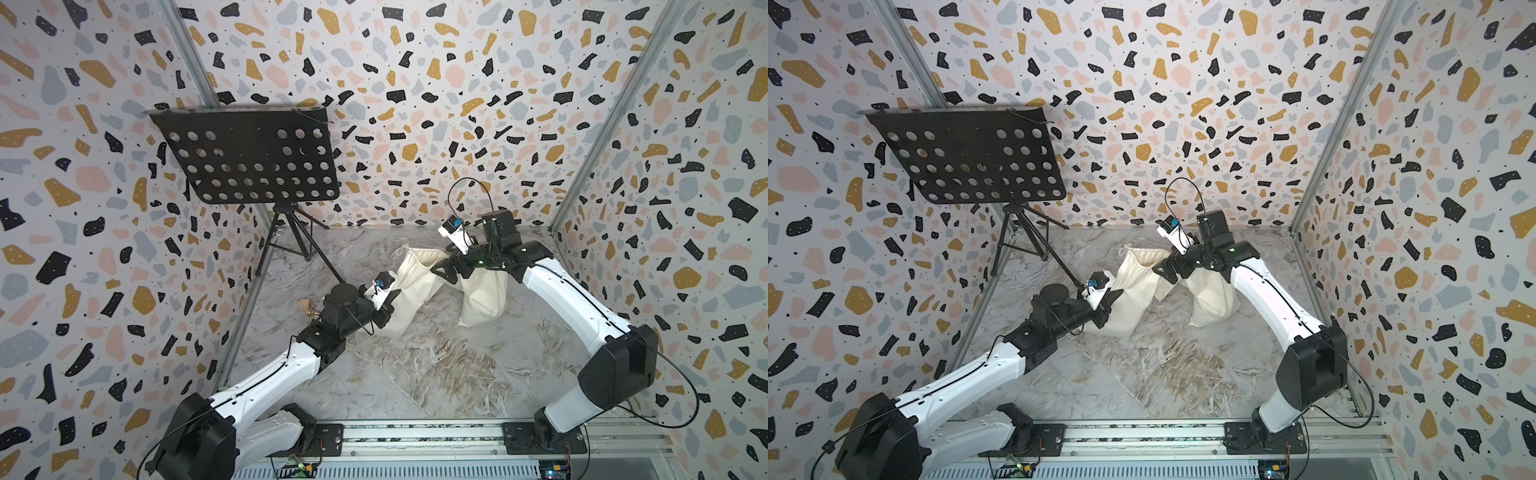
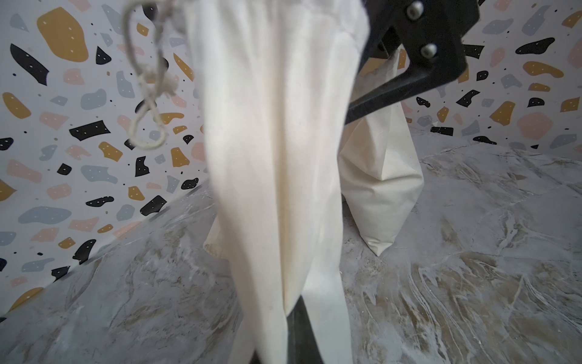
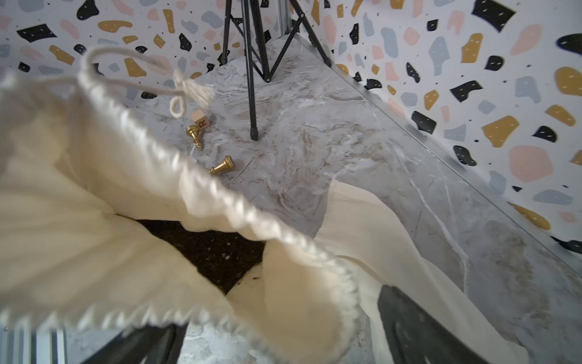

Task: Close the soil bag
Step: Pick up the soil bag from the center of the board.

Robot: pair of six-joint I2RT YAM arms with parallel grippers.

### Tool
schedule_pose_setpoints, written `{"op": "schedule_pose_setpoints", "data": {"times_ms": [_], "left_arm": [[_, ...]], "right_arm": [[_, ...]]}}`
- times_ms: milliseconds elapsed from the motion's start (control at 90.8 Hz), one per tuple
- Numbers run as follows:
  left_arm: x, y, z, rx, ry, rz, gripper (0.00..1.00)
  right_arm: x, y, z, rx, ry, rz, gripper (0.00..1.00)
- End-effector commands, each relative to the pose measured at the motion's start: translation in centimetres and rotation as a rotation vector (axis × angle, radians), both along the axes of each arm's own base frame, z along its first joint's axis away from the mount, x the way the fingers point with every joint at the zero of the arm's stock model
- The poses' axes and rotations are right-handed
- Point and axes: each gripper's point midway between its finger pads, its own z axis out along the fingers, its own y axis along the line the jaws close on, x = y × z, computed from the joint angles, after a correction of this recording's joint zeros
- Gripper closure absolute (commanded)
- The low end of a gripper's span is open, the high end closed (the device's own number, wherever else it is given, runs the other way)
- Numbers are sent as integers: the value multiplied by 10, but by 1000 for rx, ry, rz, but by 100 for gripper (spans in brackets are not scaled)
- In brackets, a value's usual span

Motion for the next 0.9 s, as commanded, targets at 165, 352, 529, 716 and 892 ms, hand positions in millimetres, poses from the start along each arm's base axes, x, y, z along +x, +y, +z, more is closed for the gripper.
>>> {"op": "schedule_pose_setpoints", "data": {"times_ms": [165,352,529,716,892], "left_arm": [[-10,-8,47,-95,-155,-69,100],[-7,-10,48,-110,-157,-69,100],[0,-5,59,-139,-162,-16,100],[17,29,75,-142,-155,206,62],[10,62,88,-152,-183,343,39]], "right_arm": [[-18,22,8,118,39,173,0],[-39,38,1,150,130,307,3],[-39,37,5,112,119,317,64],[-35,29,55,53,-67,295,100],[-32,25,83,-43,-288,318,100]]}}
